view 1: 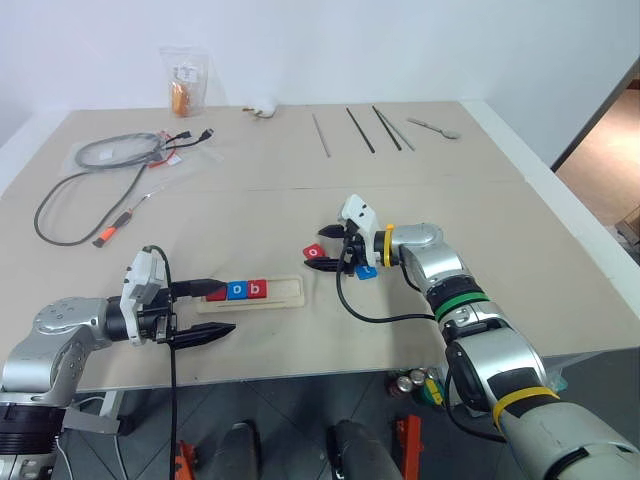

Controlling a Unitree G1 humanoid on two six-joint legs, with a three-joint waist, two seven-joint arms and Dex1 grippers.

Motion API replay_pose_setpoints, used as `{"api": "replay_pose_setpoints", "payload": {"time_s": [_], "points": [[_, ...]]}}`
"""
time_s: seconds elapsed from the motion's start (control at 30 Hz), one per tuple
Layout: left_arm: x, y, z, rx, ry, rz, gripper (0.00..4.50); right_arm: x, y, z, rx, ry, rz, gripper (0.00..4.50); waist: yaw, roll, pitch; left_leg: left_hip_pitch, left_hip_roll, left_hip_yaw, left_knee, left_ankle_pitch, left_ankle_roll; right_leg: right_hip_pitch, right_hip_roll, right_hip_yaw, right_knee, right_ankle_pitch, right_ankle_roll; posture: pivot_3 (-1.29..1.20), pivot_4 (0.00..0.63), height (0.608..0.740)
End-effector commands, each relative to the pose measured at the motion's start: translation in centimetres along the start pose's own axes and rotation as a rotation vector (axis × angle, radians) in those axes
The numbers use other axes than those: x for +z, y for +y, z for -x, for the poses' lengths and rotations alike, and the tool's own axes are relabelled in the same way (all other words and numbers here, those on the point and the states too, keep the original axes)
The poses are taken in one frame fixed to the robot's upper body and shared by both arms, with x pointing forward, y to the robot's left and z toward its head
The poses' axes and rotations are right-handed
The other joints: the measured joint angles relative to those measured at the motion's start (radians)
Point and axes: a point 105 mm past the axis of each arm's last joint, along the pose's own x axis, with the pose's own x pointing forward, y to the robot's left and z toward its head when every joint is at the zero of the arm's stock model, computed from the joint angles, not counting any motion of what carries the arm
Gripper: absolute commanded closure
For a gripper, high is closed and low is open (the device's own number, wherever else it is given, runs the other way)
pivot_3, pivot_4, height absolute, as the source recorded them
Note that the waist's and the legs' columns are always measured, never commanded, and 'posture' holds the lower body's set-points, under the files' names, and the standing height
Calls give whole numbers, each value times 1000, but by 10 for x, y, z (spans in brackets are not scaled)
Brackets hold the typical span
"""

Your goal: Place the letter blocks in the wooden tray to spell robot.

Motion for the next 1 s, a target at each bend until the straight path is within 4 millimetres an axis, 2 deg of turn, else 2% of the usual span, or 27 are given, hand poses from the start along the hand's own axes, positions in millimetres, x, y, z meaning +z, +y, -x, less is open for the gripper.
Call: {"api": "replay_pose_setpoints", "payload": {"time_s": [0.03, 0.53, 0.77, 1.0], "points": [[7, 0, 0, -4, -10, -32, 0, 7, -5, 7, -25, 4, 55, 258, 0, 0, 0, 0, 0, 0, 0, 0, 0, 0, 0, 0, 0, 0, 0, 0, 150, 740], [5, -2, -3, -8, -17, -20, 0, 9, 6, -2, -66, -8, 117, 258, 0, 0, 0, 0, 0, 0, 0, 0, 0, 0, 0, 0, 0, 0, 0, 0, 150, 740], [4, -3, -3, -5, -17, -15, 0, 19, 5, 6, -94, -40, 137, 258, 0, 0, 0, 0, 0, 0, 0, 0, 0, 0, 0, 0, 0, 0, 0, 0, 150, 740], [4, -3, -6, -9, -16, -12, 0, 13, 2, 8, -123, -4, 118, 258, 1, 0, 0, 0, 0, 0, 0, 0, 0, 0, 0, 0, 0, 0, 0, 0, 150, 740]]}}
